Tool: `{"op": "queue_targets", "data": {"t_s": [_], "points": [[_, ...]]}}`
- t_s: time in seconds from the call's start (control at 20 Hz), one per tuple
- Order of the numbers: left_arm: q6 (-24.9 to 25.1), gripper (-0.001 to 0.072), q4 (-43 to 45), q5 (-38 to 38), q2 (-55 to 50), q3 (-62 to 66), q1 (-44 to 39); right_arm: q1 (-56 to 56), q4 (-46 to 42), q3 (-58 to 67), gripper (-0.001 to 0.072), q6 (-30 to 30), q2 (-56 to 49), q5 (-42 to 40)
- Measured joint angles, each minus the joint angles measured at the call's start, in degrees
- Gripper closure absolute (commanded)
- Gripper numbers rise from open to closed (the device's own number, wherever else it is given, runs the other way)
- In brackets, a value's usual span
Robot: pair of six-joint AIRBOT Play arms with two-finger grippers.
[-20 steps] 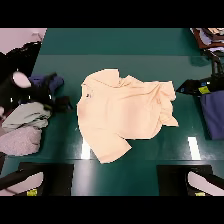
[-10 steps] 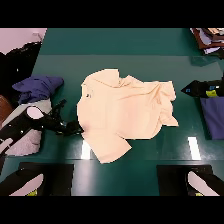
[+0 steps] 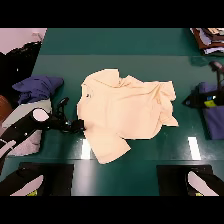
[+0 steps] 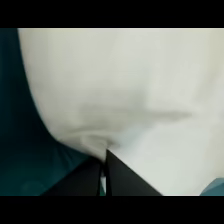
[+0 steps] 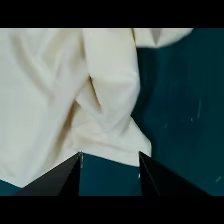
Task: Fold the shirts.
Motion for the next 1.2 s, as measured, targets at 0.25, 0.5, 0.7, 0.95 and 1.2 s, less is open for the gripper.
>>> {"op": "queue_targets", "data": {"t_s": [0.25, 0.5, 0.7, 0.95, 1.2], "points": [[1.18, 0.0684, -0.11, -0.98, 0.00, 5.27, -0.17, -2.36, -3.72, -9.97, 0.0252, 0.00, -2.19, 0.11], [1.55, 0.0684, -0.09, -2.32, 0.00, 7.04, -0.22, -8.79, 3.52, -12.92, 0.0264, -3.78, -9.33, -0.57], [1.64, 0.0684, -0.07, -2.60, 0.00, 7.37, -0.22, -10.78, 7.93, -13.35, 0.0284, -5.38, -14.01, -1.73], [1.68, 0.0685, -0.07, -2.60, 0.00, 7.45, -0.22, -11.34, 9.16, -13.57, 0.0673, -6.12, -15.98, -4.79], [1.68, 0.0686, -0.02, -2.99, 0.28, 7.54, -0.22, -11.41, 9.51, -13.64, 0.0692, -6.80, -16.22, -4.55]]}}
